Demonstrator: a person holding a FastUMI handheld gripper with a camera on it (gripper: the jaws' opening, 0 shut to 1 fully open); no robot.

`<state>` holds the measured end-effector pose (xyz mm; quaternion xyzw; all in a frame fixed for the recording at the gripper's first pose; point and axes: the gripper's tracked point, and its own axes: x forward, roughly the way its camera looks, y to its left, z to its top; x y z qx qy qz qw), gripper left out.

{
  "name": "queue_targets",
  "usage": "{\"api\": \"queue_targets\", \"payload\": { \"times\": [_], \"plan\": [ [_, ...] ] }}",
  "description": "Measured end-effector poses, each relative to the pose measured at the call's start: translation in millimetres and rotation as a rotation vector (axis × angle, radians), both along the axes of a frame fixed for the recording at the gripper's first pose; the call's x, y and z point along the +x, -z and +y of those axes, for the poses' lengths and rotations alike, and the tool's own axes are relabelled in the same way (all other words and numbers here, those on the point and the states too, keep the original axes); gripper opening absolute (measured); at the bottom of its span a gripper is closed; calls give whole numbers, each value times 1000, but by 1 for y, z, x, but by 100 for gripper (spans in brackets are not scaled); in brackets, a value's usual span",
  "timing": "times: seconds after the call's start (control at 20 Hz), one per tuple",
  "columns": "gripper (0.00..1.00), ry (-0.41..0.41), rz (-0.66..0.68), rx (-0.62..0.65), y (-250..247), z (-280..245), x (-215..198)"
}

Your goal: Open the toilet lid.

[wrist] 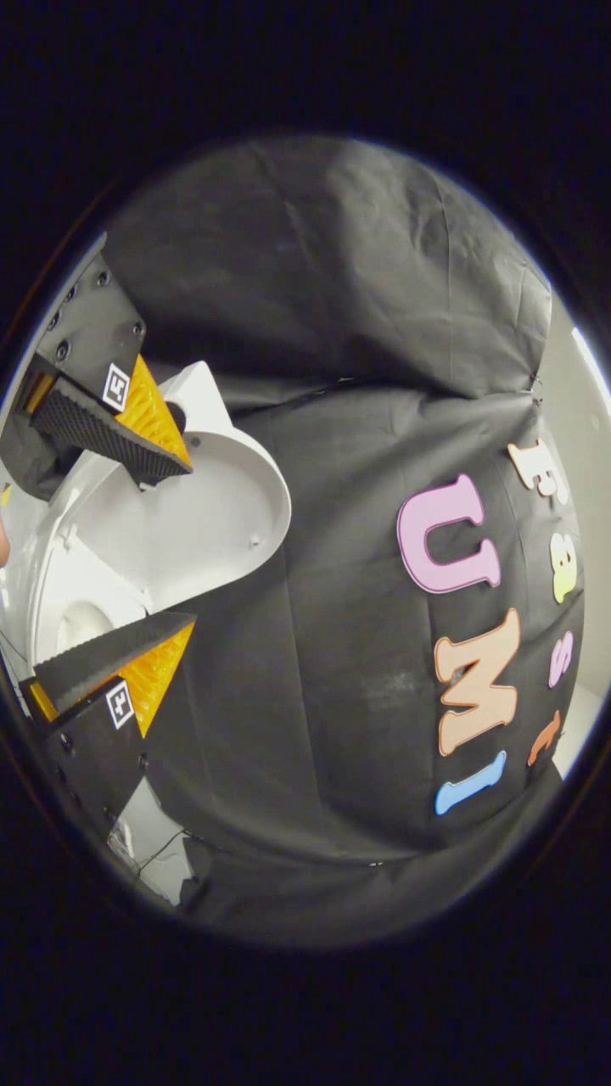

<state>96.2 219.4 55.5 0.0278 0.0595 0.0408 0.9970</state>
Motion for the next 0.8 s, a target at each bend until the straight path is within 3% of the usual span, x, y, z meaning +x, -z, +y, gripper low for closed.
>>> {"api": "queue_targets", "payload": {
  "times": [0.25,0.45,0.8],
  "plan": [
    [99,14,18,-61,15,-50,-19],
    [99,-36,-29,-87,18,-69,-32],
    [99,28,-42,-84,15,-114,-51]
  ]
}}
